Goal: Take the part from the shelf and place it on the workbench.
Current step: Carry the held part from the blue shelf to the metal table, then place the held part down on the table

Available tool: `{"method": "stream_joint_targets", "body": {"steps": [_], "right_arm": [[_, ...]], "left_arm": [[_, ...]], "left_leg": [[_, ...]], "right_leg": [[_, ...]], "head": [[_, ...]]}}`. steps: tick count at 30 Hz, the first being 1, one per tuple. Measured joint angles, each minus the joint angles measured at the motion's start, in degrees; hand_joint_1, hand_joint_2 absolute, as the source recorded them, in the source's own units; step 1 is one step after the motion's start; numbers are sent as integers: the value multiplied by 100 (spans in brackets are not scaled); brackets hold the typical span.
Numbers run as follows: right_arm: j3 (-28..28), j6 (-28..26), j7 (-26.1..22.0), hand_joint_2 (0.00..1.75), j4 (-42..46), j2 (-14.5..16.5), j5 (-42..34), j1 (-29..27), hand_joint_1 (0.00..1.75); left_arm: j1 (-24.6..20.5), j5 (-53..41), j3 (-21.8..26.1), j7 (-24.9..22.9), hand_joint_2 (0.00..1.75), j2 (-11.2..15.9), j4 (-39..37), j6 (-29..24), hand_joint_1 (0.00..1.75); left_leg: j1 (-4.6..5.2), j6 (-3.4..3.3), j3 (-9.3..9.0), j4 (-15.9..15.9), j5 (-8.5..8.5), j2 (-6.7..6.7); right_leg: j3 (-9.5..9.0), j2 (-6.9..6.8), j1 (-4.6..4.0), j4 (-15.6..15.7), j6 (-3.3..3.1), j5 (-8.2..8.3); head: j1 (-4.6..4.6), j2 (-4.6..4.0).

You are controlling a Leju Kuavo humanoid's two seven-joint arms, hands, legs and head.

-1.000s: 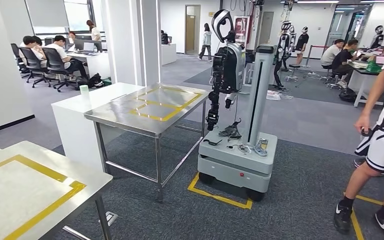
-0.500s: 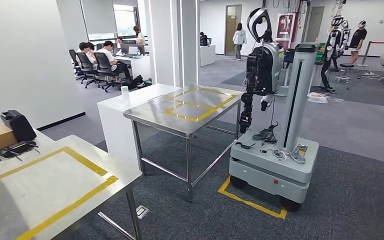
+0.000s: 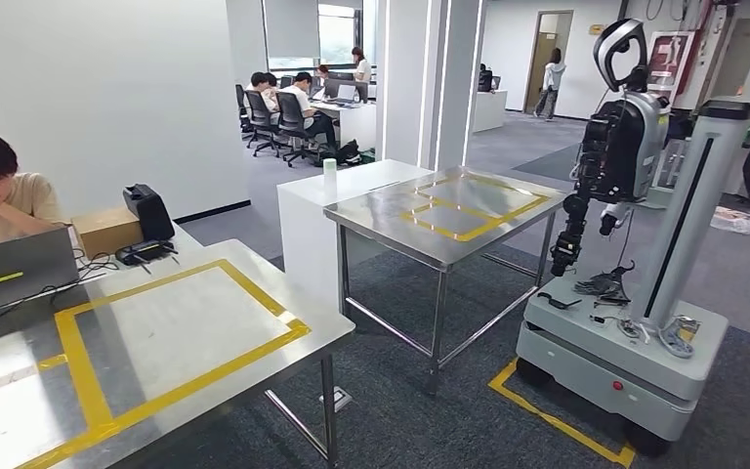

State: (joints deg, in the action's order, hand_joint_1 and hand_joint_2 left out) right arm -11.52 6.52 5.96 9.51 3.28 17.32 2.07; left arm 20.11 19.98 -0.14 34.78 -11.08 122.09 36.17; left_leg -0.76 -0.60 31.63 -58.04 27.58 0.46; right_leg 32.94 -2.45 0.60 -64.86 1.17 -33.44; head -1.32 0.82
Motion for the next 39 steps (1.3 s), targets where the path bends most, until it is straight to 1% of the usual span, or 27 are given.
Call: {"method": "stream_joint_targets", "body": {"steps": [2,3,4,6,7,9,10,11,12,13,14,16,18,19,21,23,25,26,27,28,29,31,33,34,35,37,39], "right_arm": [[-13,4,0,0,-1,-1,-1,-31,0],[-15,4,0,0,-1,-2,0,-46,0],[-18,4,1,0,-1,-3,1,-55,0],[-19,4,1,0,-1,-7,3,-55,0],[-19,4,1,0,-1,-8,5,-54,0],[-19,4,-5,0,-1,-7,13,-54,0],[-19,4,-7,0,-1,-7,16,-53,0],[-19,4,-10,0,-1,-8,19,-49,0],[-20,4,-11,0,-1,-8,26,-40,0],[-20,4,-12,0,-1,-10,40,-32,0],[-20,3,-14,0,-1,-13,60,-27,0],[-20,2,-15,0,-1,-21,105,-43,0],[-20,2,-16,0,-1,-35,105,-73,0],[-22,4,-17,0,-1,-43,80,-80,0],[-45,7,1,0,-1,-63,-18,-76,0],[-106,5,78,0,-1,-79,-138,-71,0],[-199,3,183,0,-1,-87,-272,-67,0],[-254,2,221,0,-1,-88,-344,-59,0],[-309,2,249,0,0,-89,-407,-47,0],[-366,2,267,0,1,-87,-458,-36,0],[-416,4,279,0,1,-84,-505,-27,0],[-518,9,299,0,0,-76,-590,-33,0],[-614,13,305,0,-1,-73,-644,-63,0],[-655,13,302,0,-1,-74,-651,-78,0],[-686,13,299,0,-1,-75,-646,-85,0],[-721,13,299,0,-1,-80,-622,-83,0],[-728,13,305,0,-1,-81,-594,-74,0]], "left_arm": [[-18,22,-18,-8,175,3,-33,-1,175],[-18,31,-19,-10,175,5,-51,-2,175],[-18,37,-19,-12,175,8,-68,-2,175],[-18,43,-19,-17,175,12,-89,-2,175],[-19,37,-19,-20,175,13,-92,-2,175],[-20,-5,-22,-32,175,13,-92,-7,175],[-18,-29,-25,-36,175,15,-91,-10,175],[-14,-51,-26,-40,175,17,-91,-15,175],[-8,-64,-26,-38,175,21,-90,-20,175],[-7,-79,-26,-34,175,25,-89,-33,175],[-11,-100,-25,-30,175,28,-88,-49,175],[-16,-138,-25,-20,175,32,-87,-81,175],[-10,-193,-33,-34,175,32,-88,-92,175],[-10,-236,-54,-57,175,32,-91,-93,175],[-40,-338,-162,-116,175,29,-125,-106,175],[-127,-405,-341,-145,175,28,-222,-133,175],[-236,-416,-550,-159,175,34,-359,-148,175],[-285,-403,-660,-174,175,40,-429,-150,175],[-333,-376,-767,-191,175,51,-492,-158,175],[-392,-343,-868,-207,175,67,-554,-171,175],[-465,-312,-959,-215,175,88,-618,-191,175],[-607,-261,-1116,-217,175,136,-746,-243,175],[-687,-236,-1237,-206,175,187,-860,-320,175],[-712,-232,-1283,-196,175,213,-901,-369,175],[-738,-235,-1327,-186,175,239,-934,-425,175],[-788,-249,-1404,-166,175,285,-971,-536,175],[-813,-265,-1460,-142,175,322,-980,-622,175]], "left_leg": [[-5,-20,36,-11,-21,-151],[-6,-19,48,-21,-27,-237],[-10,-12,56,-34,-31,-323],[-28,24,63,-68,-30,-489],[-31,60,77,-92,-24,-565],[-36,149,118,-119,-30,-698],[-39,199,151,-110,-46,-763],[-49,241,174,-90,-67,-825],[-56,271,194,-88,-73,-813],[-53,293,234,-146,-31,-704],[-44,307,309,-314,83,-535],[-27,324,604,-978,469,-189],[-28,333,867,-1606,731,-104],[-27,327,868,-1663,709,-89],[-16,281,544,-1137,410,5],[33,194,134,-399,174,289],[85,118,15,-124,127,416],[92,92,31,-115,104,345],[83,62,39,-92,79,277],[67,32,38,-63,52,221],[46,-2,29,-35,19,171],[26,-47,39,-13,-24,80],[27,-61,66,-26,-36,-18],[26,-59,73,-38,-37,-63],[22,-53,76,-53,-34,-102],[11,-13,79,-93,-17,-156],[23,60,98,-138,6,-193]], "right_leg": [[348,183,11,-744,23,-330],[451,203,17,-950,29,-360],[453,213,25,-936,33,-273],[175,300,54,-317,36,133],[-1,442,68,68,40,281],[-191,636,75,507,24,392],[-209,666,62,555,-1,372],[-207,595,58,561,-44,387],[-211,524,57,574,-90,402],[-213,453,61,589,-142,417],[-212,374,64,606,-190,429],[-202,201,37,610,-252,427],[-189,13,4,605,-271,419],[-186,-76,-8,602,-274,417],[-197,-241,-25,596,-268,409],[-218,-379,-48,582,-236,389],[-236,-495,-60,581,-179,384],[-250,-552,-62,592,-145,389],[-261,-544,-52,595,-105,387],[-257,-427,-41,564,-66,352],[-208,-246,-30,439,-32,258],[65,131,-8,-150,9,-74],[415,221,-1,-841,24,-324],[491,225,5,-962,30,-295],[460,226,16,-853,35,-155],[152,238,48,-138,46,248],[-85,269,52,424,24,445]], "head": [[1,0],[1,0],[1,0],[1,1],[0,1],[-2,1],[-3,1],[-3,0],[-4,0],[-6,0],[-8,0],[-10,0],[-10,-1],[-10,0],[-10,0],[-10,1],[-9,0],[-9,0],[-9,-1],[-9,-1],[-8,-1],[-8,0],[-7,1],[-7,0],[-6,0],[-7,0],[-8,0]]}}
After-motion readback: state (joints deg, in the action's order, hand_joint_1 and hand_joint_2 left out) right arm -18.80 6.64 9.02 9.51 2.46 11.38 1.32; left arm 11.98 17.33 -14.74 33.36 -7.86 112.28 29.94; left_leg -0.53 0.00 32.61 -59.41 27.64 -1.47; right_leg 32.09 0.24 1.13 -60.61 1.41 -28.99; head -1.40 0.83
